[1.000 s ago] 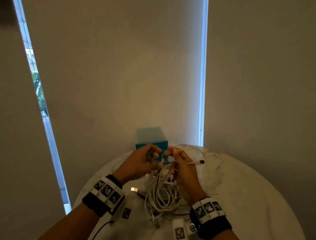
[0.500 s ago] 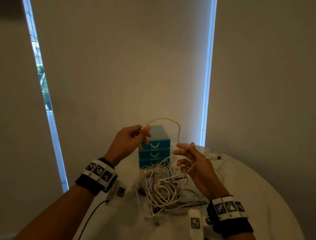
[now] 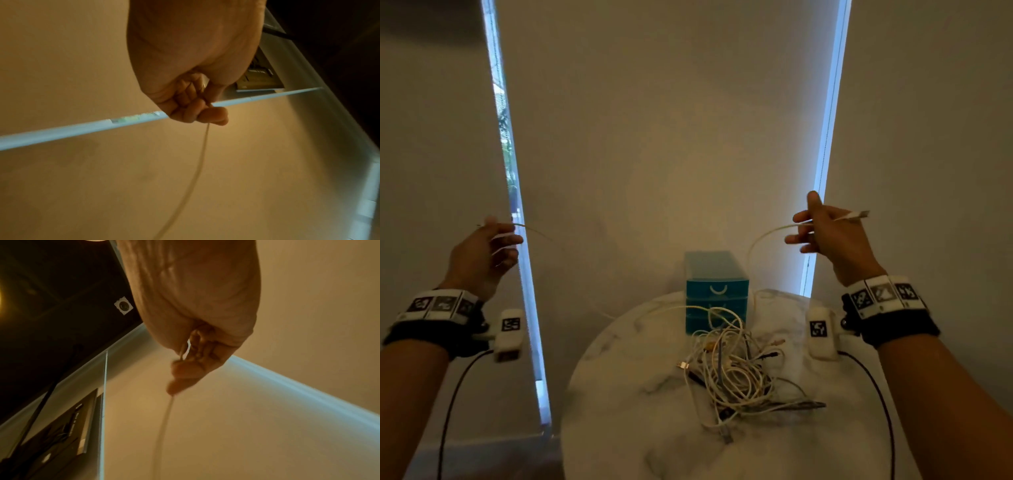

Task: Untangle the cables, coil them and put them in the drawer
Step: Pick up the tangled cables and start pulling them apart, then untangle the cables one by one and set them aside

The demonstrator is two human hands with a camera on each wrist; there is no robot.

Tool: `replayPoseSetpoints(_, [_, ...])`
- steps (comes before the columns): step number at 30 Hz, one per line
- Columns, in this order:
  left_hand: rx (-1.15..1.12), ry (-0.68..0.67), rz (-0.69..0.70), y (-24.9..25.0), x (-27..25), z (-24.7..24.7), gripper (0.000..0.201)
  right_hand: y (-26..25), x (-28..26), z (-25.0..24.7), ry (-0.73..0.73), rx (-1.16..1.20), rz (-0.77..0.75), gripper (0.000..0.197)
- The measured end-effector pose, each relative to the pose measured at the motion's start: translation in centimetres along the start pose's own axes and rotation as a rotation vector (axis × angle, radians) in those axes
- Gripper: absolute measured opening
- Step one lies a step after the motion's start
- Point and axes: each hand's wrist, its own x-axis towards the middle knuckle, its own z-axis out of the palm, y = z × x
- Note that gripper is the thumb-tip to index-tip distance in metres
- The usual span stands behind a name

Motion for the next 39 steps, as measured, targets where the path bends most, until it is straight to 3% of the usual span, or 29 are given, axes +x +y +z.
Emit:
replayPoseSetpoints(4, [-0.029,0.048,-0.046,-0.5,0.0,-3.5,0.033,-0.6,-1.4,3.9,-0.118,0.16,-0.077,0.042])
replayPoseSetpoints(7, [0.094,-0.018,-0.092,-1.3,-1.0,-3.0,0.034,-0.2,-3.3,7.2,-0.279,0.281,0.04,0.044])
replayPoseSetpoints(11, [0.438,-0.269,0.054,-0.8,-5.2,2.5,0.035,0.3,-6.3,11.0,-0.36,0.364,0.18,0.036])
replayPoseSetpoints(16, [0.798,-0.754,0.308,-1.6,-12.0,9.6,0.048,0.5,-10.4,13.8,-0.555,0.135,0.164,0.02])
replayPoseSetpoints(18, [0.889,-0.842,0.331,-2.7,-13.9,11.8,0.05,0.6,-11.5,14.0,-0.545,0.054,0.147,0.013])
replayPoseSetpoints(21, [0.906,-0.915,0.303,-5.0,-14.4,13.3,0.041,1.2,-12.2,13.3,-0.506,-0.06,0.117,0.019])
replayPoseSetpoints(24, [0.993,-0.87,0.336,-6.8,-13.1,13.4,0.035,2.5,-11.7,12.0,-0.459,-0.131,0.113,0.017])
replayPoseSetpoints(28, [1.067,-0.756,0.388,-8.0,-12.3,13.6,0.032,5.0,-10.4,10.6,-0.353,-0.035,0.147,0.024])
replayPoseSetpoints(31, [0.983,-0.835,0.231,-8.6,-13.2,15.3,0.044,6.8,-10.4,10.4,-0.362,0.039,0.13,0.021])
replayPoseSetpoints(33, [0.945,-0.899,0.218,-8.9,-14.3,16.6,0.047,7.9,-10.2,10.4,-0.38,0.077,0.148,0.019])
replayPoseSetpoints(36, [0.903,-0.816,0.238,-10.2,-14.8,17.9,0.049,9.3,-9.2,9.6,-0.318,-0.184,0.128,0.027])
replayPoseSetpoints(39, [0.816,-0.649,0.134,-12.9,-14.4,18.3,0.056,10.8,-8.3,7.8,-0.355,-0.466,0.052,0.026])
